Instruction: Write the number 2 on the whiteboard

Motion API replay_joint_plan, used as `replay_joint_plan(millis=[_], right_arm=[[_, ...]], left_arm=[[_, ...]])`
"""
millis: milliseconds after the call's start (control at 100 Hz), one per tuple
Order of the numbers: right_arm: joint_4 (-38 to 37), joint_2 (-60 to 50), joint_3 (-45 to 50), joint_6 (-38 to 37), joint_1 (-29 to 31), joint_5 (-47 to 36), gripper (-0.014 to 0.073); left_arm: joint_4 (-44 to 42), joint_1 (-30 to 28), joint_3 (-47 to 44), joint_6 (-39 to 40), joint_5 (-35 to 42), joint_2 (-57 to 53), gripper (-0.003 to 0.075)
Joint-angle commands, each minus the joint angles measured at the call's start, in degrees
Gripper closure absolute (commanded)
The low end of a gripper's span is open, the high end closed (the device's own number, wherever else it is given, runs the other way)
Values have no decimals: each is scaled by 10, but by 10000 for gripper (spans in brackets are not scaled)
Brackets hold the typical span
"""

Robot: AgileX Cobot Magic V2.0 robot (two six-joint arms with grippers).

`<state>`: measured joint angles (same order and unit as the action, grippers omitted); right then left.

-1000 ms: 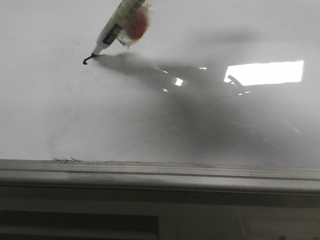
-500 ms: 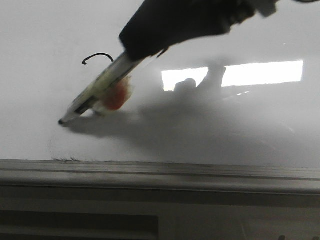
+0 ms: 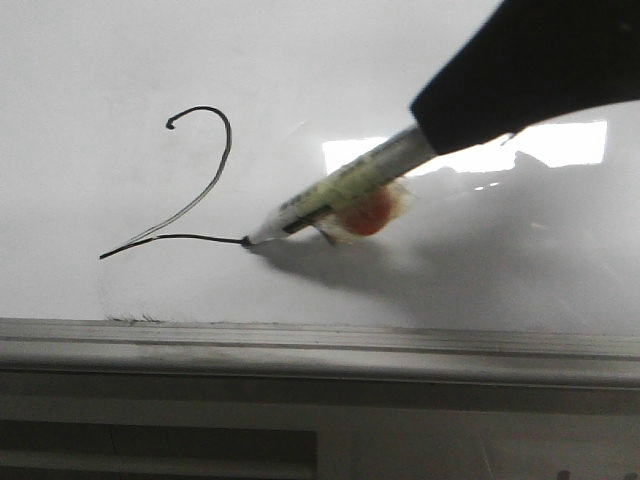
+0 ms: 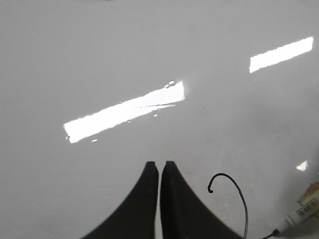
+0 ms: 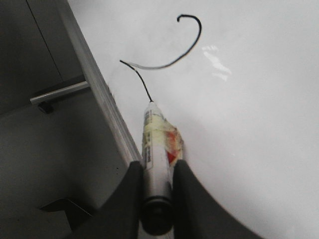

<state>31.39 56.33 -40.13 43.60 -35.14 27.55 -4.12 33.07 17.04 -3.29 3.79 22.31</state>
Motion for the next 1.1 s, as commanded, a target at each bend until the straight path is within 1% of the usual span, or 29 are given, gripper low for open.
replay_joint_plan(millis=[0, 160, 230, 300, 350, 370, 420, 470, 500, 550, 610, 650, 710, 790, 900, 1010, 1090], right_arm=[[-30, -30, -1, -19, 13, -23, 642], [4, -56, -12, -20, 14, -5, 643], [5, -66, -29, -20, 14, 25, 643], [6, -66, -55, -20, 14, 54, 643], [6, -62, -76, -17, 12, 73, 643], [6, -60, -86, -17, 11, 76, 643], [1, -48, -107, -16, 3, 82, 643], [0, -29, -128, -14, -6, 84, 643], [-1, -18, -139, -14, -14, 86, 643], [-10, 7, -158, -14, -25, 88, 643], [-19, 33, -175, -14, -42, 88, 643], [-27, 48, -184, -14, -53, 91, 643], [-31, 75, -201, -14, -73, 97, 643], [-32, 94, -217, -14, -97, 100, 643], [-39, 105, -226, -14, -125, 88, 643], [-43, 106, -229, -14, -134, 85, 643], [-46, 106, -229, -14, -134, 96, 643]], left_arm=[[0, 0, 20, 5, 46, 8, 739], [-23, 0, 20, 5, 46, 8, 734], [-36, 2, 20, 5, 48, 8, 691], [-44, 12, 20, 5, 51, 8, 601], [-58, 24, 20, 5, 51, 9, 500], [-66, 31, 20, 5, 50, 12, 472], [-79, 51, 20, 5, 50, 21, 366], [-86, 75, 20, 5, 50, 34, 301], [-97, 89, 20, 5, 50, 46, 281], [-138, 118, 20, 5, 49, 68, 279], [-219, 147, 20, 5, 50, 99, 281], [-253, 164, 20, 5, 52, 122, 282], [-255, 175, 24, 5, 56, 156, 289], [-239, 173, 36, 5, 58, 190, 298], [-242, 170, 52, 5, 58, 227, 299], [-252, 171, 59, 5, 27, 253, 299], [-252, 171, 59, 5, 20, 258, 299]])
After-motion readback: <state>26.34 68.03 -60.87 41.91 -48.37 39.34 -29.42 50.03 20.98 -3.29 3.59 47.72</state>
